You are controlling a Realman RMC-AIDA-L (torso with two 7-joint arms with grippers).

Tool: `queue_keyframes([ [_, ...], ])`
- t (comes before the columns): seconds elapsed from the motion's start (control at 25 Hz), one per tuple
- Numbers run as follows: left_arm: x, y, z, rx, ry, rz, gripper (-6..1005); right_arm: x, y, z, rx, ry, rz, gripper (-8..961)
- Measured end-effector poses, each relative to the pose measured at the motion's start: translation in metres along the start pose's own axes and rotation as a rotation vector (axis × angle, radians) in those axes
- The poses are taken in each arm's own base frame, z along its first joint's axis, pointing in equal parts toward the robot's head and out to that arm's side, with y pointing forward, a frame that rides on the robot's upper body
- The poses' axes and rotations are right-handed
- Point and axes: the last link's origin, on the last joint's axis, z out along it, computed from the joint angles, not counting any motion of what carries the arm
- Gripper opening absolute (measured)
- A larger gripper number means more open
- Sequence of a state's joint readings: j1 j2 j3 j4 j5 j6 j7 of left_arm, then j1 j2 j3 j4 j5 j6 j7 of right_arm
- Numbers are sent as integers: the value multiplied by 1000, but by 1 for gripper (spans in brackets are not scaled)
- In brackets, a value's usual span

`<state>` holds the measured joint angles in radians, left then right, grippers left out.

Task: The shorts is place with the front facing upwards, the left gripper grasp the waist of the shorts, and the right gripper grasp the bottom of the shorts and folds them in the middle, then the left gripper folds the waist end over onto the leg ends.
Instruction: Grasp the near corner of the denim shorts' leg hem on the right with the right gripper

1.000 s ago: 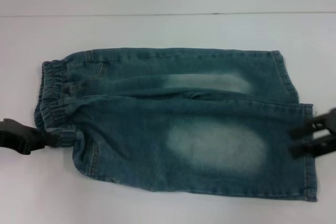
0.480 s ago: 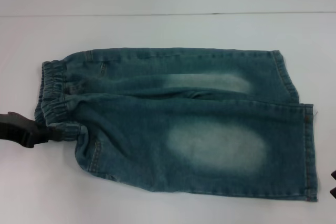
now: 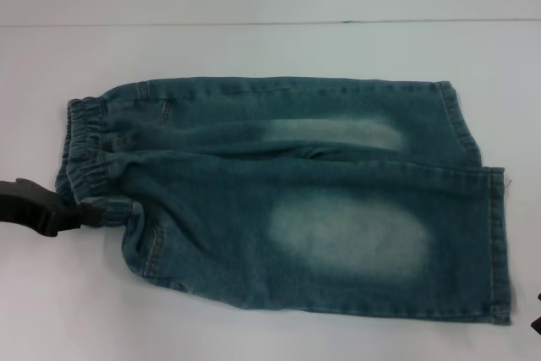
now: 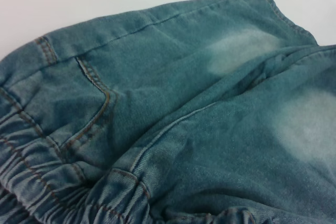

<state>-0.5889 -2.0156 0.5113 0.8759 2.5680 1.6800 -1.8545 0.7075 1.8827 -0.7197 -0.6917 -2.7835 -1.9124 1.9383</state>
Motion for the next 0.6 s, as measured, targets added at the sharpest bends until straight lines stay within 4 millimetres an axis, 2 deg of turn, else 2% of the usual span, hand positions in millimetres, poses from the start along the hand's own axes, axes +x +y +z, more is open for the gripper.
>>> queue_keyframes([
  [0.6,-2,1,2,-7,-3,-5,25,-11,-1,22,18,9,7,719],
])
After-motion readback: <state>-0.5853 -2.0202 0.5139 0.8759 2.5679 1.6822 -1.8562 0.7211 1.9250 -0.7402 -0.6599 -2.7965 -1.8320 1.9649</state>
